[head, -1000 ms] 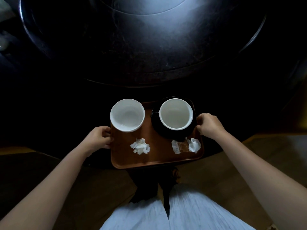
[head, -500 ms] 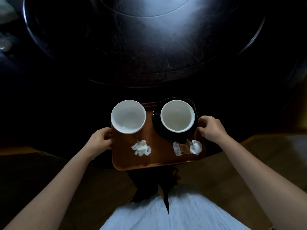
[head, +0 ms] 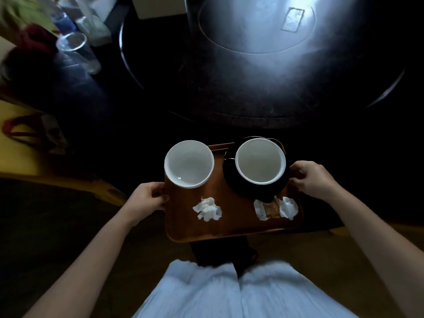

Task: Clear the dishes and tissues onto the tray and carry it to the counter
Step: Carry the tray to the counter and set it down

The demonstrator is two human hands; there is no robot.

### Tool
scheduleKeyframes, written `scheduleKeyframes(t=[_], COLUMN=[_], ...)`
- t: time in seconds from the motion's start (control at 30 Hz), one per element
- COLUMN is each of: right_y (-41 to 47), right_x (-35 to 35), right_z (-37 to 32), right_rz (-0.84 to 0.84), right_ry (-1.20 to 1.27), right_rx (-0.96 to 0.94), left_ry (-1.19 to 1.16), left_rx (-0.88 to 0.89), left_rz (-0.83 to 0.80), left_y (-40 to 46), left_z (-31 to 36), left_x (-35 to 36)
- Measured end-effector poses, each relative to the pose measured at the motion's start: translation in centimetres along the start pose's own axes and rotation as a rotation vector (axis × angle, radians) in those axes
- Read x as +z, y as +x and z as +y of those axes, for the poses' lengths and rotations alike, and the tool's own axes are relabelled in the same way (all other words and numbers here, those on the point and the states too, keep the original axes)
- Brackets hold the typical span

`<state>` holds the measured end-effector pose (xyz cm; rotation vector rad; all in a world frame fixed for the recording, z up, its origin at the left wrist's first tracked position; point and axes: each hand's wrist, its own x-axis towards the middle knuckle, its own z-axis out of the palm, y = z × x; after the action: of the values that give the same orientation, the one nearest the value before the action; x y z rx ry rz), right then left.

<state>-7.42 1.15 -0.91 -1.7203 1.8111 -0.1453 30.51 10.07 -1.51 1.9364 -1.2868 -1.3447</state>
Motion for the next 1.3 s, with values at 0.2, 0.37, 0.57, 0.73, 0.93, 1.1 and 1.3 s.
scheduleKeyframes(t=[0.2,0.37,0.57,0.73,0.93,1.1,1.3], right_y=[0.7,1.0,0.0,-3.3,-10.3,-17.3,-27.4], right_x=[-0.1,0.0,1.7,5.6,12.4,18.2,26.3], right_z=[-4.0,-7.6,-13.0,-18.4,-24.8,-29.5,-34.6], right_rz=[-0.084,-0.160,-0.297,-0.435,-0.593,-0.678,-0.780], right_ry=[0.001,-0.056,-0.135,-0.165,-0.228,-0.282,-0.305], right_rx=[-0.154,-0.346,-0.586,-0.768,-0.970,-1.176,-1.389], left_ry=[-0.104,-0.239,-0.326,-0.328,-0.486,-0.609,-0.744], left_rx=[-0.059,-0.125,-0.245,-0.337,-0.461,-0.563,-0.703], left_rz=[0.148,0.310,0.522,0.762,1.037,1.229,1.393], left_y=[-5.0,-11.2,-19.9,-28.0,-37.7,-45.2,-54.3], left_z=[-1.4,-3.3,-6.4,-8.3,-12.0,-16.1,-20.6], left_x=[-1.6,-0.7,1.8,4.1,7.1,9.5,11.4])
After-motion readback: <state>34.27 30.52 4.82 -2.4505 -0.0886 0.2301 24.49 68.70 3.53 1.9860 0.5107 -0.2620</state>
